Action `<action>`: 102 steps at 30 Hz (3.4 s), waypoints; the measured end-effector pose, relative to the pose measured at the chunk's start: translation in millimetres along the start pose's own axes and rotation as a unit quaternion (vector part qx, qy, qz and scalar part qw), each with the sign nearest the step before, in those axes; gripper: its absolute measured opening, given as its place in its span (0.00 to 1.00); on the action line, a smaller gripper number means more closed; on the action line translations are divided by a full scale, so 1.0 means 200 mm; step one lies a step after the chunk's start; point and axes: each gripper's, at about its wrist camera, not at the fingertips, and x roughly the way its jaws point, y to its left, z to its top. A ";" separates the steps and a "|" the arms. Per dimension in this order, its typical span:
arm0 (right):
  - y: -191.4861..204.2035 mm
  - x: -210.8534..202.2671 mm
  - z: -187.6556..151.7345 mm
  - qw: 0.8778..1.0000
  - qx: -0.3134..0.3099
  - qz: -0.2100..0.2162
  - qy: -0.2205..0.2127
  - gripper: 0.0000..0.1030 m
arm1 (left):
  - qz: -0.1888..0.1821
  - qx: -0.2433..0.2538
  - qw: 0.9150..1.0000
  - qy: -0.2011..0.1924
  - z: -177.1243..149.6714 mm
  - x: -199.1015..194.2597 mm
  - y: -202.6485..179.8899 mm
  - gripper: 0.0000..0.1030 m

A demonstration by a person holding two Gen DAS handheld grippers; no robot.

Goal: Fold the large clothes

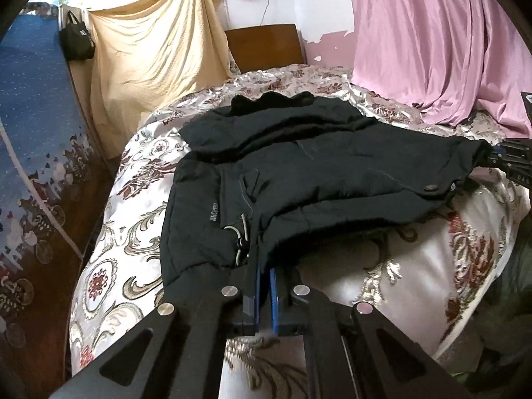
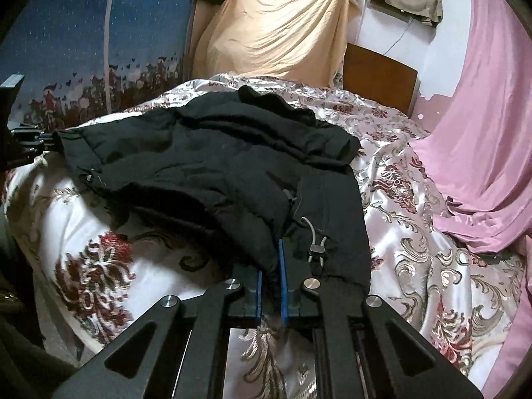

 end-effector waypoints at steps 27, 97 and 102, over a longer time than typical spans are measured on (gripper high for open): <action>-0.27 0.16 0.73 0.991 0.071 -0.037 -0.111 0.06 | 0.059 -0.045 0.994 -0.075 0.83 0.17 0.22 0.05; -0.65 1.79 1.29 0.993 0.087 -0.080 -0.025 0.50 | 0.065 -0.102 0.993 0.002 1.54 1.79 0.52 0.61; -0.62 1.66 1.30 0.993 0.081 -0.075 -0.050 0.69 | 0.059 -0.113 0.991 -0.032 1.54 1.65 0.50 0.83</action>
